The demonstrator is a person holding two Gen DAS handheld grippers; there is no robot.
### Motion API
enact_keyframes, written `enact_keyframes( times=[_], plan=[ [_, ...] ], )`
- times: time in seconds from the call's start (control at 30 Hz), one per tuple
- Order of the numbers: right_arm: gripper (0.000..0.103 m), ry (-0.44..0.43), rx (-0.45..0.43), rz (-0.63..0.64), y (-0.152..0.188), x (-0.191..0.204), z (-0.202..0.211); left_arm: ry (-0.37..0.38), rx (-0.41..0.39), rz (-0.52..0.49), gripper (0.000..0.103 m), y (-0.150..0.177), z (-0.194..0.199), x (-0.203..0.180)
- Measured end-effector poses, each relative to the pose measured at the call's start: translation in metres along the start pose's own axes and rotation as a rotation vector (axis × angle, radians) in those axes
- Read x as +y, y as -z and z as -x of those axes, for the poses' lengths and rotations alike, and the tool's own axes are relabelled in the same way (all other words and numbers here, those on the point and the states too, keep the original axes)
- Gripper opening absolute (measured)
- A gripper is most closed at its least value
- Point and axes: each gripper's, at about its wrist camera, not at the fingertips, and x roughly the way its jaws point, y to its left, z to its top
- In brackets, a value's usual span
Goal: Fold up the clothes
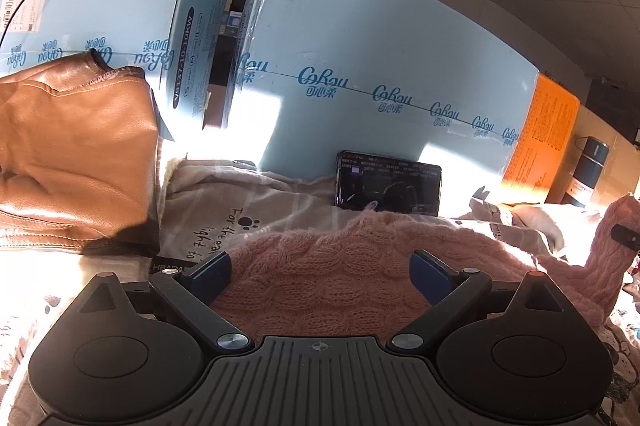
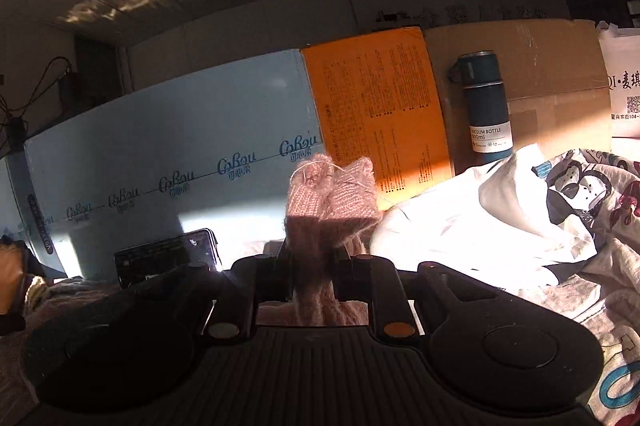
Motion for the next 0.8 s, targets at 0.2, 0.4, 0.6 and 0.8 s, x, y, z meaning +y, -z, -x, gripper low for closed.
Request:
enact_keyframes(
  times=[0.2,0.4,0.6,0.8],
  plan=[
    [0.037,-0.145,0.109,0.124,0.023,0.041,-0.012,-0.003,0.004,-0.003,0.098,0.001,-0.002,0.000],
    [0.071,-0.226,0.155,0.125,0.034,0.054,-0.008,-0.004,0.012,-0.010,0.098,0.002,-0.004,-0.001],
    [0.072,-0.313,0.204,0.066,0.038,0.054,-0.007,-0.002,0.013,-0.008,0.098,0.002,-0.005,-0.001],
    [0.078,-0.332,0.290,0.074,0.043,0.059,-0.015,-0.004,0.016,-0.006,0.098,0.002,-0.006,-0.001]
  ],
)
